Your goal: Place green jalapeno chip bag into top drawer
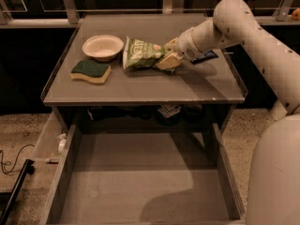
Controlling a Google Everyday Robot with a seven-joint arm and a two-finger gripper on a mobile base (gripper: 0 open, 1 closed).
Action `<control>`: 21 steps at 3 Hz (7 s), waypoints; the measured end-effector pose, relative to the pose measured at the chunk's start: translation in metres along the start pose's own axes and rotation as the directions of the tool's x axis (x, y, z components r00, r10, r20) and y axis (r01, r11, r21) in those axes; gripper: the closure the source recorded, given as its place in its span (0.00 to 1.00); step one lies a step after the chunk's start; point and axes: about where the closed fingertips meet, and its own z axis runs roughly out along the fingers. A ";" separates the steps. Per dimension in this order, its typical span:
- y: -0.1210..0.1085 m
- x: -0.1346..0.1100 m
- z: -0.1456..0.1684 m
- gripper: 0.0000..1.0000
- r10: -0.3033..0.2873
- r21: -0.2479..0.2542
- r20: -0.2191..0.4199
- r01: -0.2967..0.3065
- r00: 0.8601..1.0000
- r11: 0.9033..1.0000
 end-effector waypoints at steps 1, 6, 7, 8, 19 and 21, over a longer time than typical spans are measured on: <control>0.000 0.000 0.001 1.00 0.000 0.000 -0.001 0.000 1.000 1.000; 0.047 -0.027 -0.077 1.00 -0.090 0.137 0.004 0.088 0.996 0.987; 0.088 -0.011 -0.116 1.00 -0.098 0.189 -0.046 0.105 0.994 0.976; 0.135 0.009 -0.142 1.00 -0.105 0.213 -0.091 0.123 0.990 0.969; 0.288 0.184 0.021 0.58 0.066 -0.020 -0.085 -0.068 0.994 0.997; 0.288 0.184 0.021 0.11 0.066 -0.020 -0.085 -0.068 0.994 0.997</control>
Offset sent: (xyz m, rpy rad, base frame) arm -0.0014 -0.0012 0.0014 -0.0066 -0.0065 -0.0084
